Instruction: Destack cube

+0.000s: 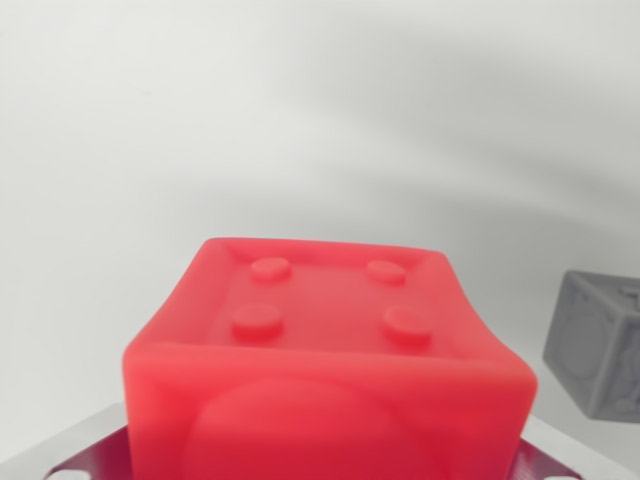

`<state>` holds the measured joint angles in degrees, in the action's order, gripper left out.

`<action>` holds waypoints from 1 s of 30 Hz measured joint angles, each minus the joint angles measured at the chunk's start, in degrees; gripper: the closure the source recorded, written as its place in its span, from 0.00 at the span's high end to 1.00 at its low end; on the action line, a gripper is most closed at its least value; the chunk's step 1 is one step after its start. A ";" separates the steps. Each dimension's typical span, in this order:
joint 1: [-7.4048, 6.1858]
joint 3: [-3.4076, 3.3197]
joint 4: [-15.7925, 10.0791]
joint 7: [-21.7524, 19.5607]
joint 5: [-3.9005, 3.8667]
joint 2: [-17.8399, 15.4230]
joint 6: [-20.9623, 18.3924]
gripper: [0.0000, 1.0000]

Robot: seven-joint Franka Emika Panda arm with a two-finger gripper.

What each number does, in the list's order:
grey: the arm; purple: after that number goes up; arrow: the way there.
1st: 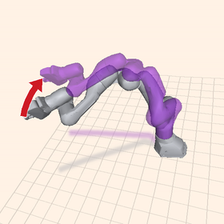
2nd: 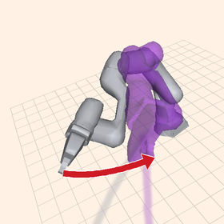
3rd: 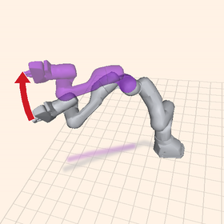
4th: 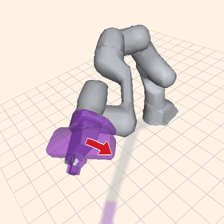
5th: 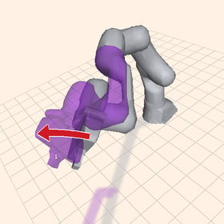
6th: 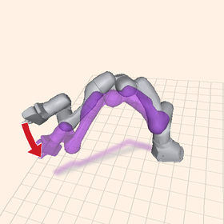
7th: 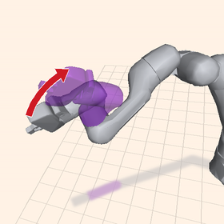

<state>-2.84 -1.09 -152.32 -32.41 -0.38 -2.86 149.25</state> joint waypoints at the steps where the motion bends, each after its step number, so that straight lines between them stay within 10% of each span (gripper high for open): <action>1: -0.17 0.11 0.04 -0.16 0.01 0.08 0.03 0.00; 30: -4.24 3.58 2.11 -4.98 0.14 2.88 0.70 0.00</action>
<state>-7.08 2.49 -150.21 -37.39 -0.24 0.01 149.95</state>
